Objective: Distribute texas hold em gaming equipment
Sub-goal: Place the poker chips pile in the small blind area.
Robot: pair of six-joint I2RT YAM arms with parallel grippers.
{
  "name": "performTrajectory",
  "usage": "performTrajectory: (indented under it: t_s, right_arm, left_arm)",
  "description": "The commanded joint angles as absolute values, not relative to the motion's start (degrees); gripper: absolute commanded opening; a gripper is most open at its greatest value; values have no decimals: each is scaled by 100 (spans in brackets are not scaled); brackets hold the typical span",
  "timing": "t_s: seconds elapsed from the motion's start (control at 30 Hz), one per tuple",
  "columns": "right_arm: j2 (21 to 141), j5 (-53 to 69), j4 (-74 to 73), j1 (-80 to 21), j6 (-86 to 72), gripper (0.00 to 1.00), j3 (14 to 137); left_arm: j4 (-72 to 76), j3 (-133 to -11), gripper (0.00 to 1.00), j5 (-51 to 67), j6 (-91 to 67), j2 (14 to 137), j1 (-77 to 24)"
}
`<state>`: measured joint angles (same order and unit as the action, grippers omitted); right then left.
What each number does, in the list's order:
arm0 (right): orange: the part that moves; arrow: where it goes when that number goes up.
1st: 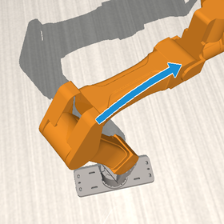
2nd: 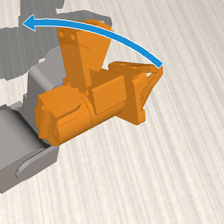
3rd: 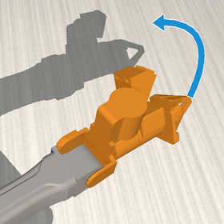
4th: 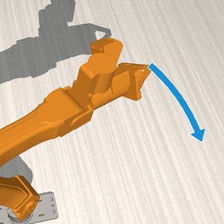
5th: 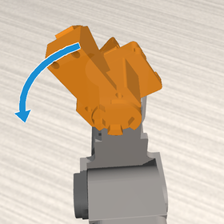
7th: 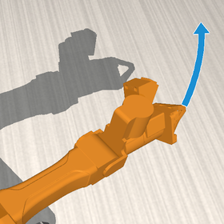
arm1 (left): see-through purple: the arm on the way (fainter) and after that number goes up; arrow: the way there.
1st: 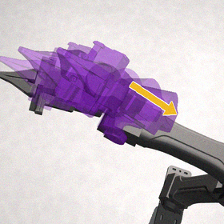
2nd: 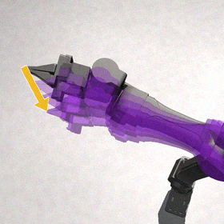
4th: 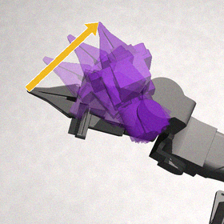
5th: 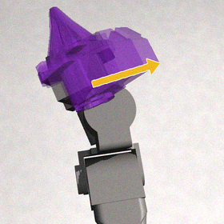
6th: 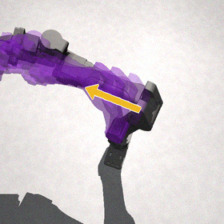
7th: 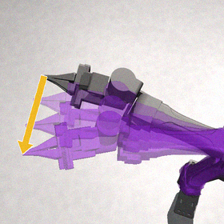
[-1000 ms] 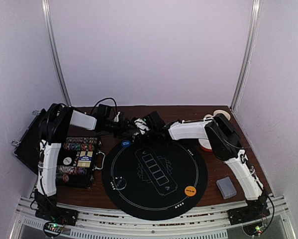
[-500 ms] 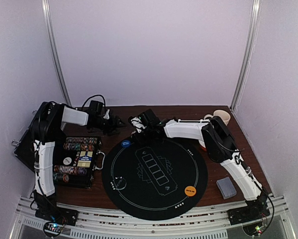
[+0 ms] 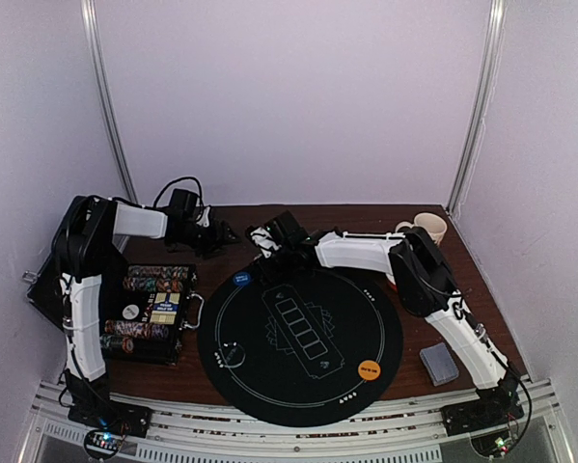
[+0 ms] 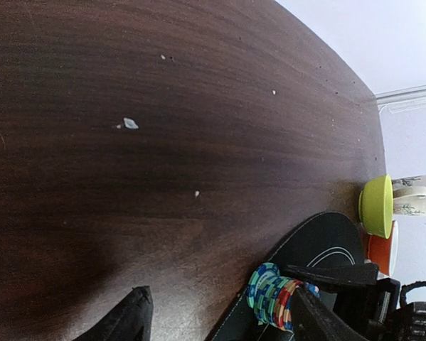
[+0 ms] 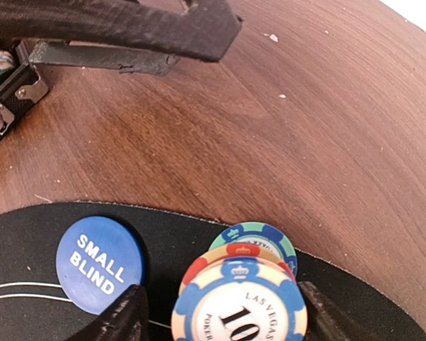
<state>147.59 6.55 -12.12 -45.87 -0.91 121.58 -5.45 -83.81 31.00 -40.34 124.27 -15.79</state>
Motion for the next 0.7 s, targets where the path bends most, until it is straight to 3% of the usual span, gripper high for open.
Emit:
performTrajectory:
  t_s: [0.0,0.03,0.07,0.1,0.5,0.67]
  right_arm:
    - [14933,532,-1551,-4561,-83,80,12221]
    - [14922,517,-1552,-4555,-75,85,12232]
    - [14905,500,-1540,-4553,-64,97,12242]
    - [14880,482,-1526,-4559,-51,100,12236]
    - [14214,472,-1444,-4557,139,100,12226]
    - [13709,633,-1589,-4561,232,100,12135]
  left_arm:
    - [-597,-8413,69,3022,-3845,12182,-1538]
    - [-633,-8422,69,2985,-3819,12161,-1538]
    - [-655,-8424,69,2968,-3782,12136,-1538]
    - [-667,-8424,69,2951,-3745,12099,-1538]
    - [-1626,-8815,69,2413,-2876,11456,-1538]
    - [-2681,-8748,69,1712,-2372,10768,-1538]
